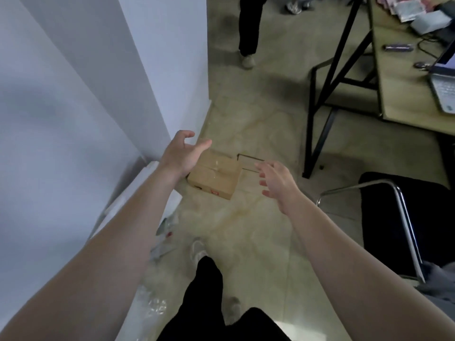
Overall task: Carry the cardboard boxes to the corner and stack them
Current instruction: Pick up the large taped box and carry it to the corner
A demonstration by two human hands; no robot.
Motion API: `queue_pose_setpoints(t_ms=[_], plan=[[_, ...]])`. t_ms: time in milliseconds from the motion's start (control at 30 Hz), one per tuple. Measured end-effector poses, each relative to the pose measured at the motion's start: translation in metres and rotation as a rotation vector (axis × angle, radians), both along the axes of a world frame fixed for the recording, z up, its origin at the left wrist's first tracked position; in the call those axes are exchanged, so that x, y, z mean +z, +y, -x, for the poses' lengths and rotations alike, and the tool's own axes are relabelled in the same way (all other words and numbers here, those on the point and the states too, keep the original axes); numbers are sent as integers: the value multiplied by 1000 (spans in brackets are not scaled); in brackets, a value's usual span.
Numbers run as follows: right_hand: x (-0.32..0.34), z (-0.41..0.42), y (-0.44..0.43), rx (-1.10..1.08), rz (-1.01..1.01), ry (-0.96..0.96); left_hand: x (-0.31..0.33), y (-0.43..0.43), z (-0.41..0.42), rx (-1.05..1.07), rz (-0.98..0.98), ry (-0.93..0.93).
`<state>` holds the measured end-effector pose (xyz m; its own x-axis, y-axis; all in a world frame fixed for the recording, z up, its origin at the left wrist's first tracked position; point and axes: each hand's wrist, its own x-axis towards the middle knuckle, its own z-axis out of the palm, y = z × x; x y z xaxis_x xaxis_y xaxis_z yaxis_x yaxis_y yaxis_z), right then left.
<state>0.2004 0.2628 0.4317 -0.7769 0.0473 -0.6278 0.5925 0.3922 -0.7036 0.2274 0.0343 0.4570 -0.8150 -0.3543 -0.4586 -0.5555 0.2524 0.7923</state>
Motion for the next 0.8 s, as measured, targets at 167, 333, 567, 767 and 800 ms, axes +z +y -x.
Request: queue_pose_setpoints(t_ms=[167, 333, 567, 767, 800], plan=[[-44, 75, -30, -28, -56, -41, -57, -34, 84, -42, 4, -48], [-101, 137, -42, -39, -86, -92, -124, -53, 150, -54, 19, -123], [-257, 221, -53, -12, -121, -202, -294, -59, 231, -28, 32, -261], [-445, 272, -41, -8, -118, -294, -494, -55, 281, 30, 79, -347], [-475, 277, -39, -25, -110, -312, -527, -55, 288, 30, 92, -354]])
